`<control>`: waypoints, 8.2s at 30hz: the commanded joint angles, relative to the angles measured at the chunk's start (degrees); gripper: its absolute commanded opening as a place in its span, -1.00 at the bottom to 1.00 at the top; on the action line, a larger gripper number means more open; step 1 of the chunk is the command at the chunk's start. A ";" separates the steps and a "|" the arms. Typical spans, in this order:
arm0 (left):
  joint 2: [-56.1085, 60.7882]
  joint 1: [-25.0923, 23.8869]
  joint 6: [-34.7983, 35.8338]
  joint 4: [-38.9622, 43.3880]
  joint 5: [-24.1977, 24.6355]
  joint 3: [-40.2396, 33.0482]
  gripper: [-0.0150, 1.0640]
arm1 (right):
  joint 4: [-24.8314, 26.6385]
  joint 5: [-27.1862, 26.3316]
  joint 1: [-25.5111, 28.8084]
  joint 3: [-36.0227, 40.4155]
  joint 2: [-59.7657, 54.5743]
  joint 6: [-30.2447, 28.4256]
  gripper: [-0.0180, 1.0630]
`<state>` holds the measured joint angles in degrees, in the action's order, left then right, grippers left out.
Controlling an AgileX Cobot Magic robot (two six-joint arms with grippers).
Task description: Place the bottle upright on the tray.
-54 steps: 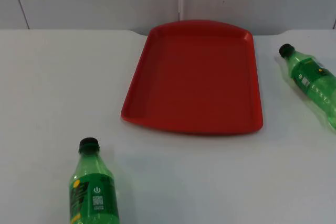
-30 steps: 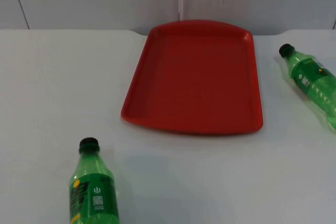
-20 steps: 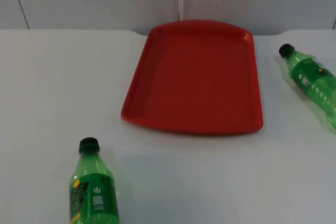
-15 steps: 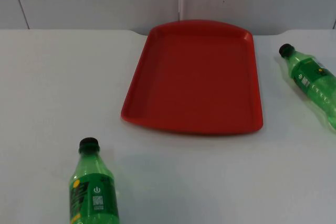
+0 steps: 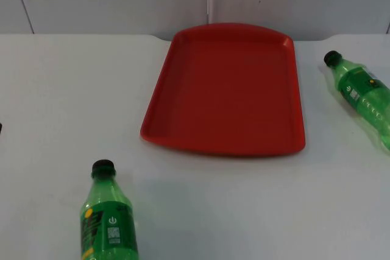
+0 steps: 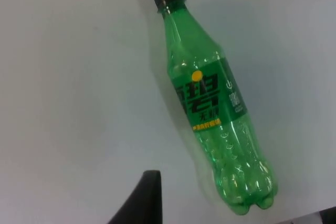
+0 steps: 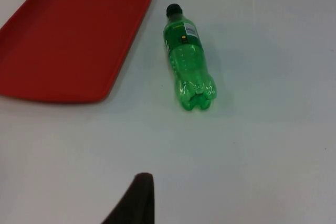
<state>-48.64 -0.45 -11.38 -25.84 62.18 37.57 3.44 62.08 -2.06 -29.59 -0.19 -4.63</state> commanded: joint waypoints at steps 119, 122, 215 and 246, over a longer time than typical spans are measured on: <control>-59.31 37.85 70.93 40.17 -43.01 3.85 0.97 | 0.03 -0.21 0.26 -0.01 0.19 -0.12 0.98; -59.82 37.85 70.93 39.36 -42.63 3.85 0.97 | 0.03 -0.21 0.26 -0.01 0.19 -0.12 0.98; -34.98 37.73 128.65 125.79 -26.95 24.46 -0.98 | 0.03 -0.21 0.26 -0.01 0.19 -0.12 0.98; -43.63 28.84 91.11 102.71 -69.85 37.53 -0.98 | 0.25 -0.21 0.26 -0.01 0.19 -0.11 0.98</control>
<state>-92.35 29.95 78.90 85.81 -8.95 74.34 3.44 62.08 -2.06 -29.59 -0.19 -4.73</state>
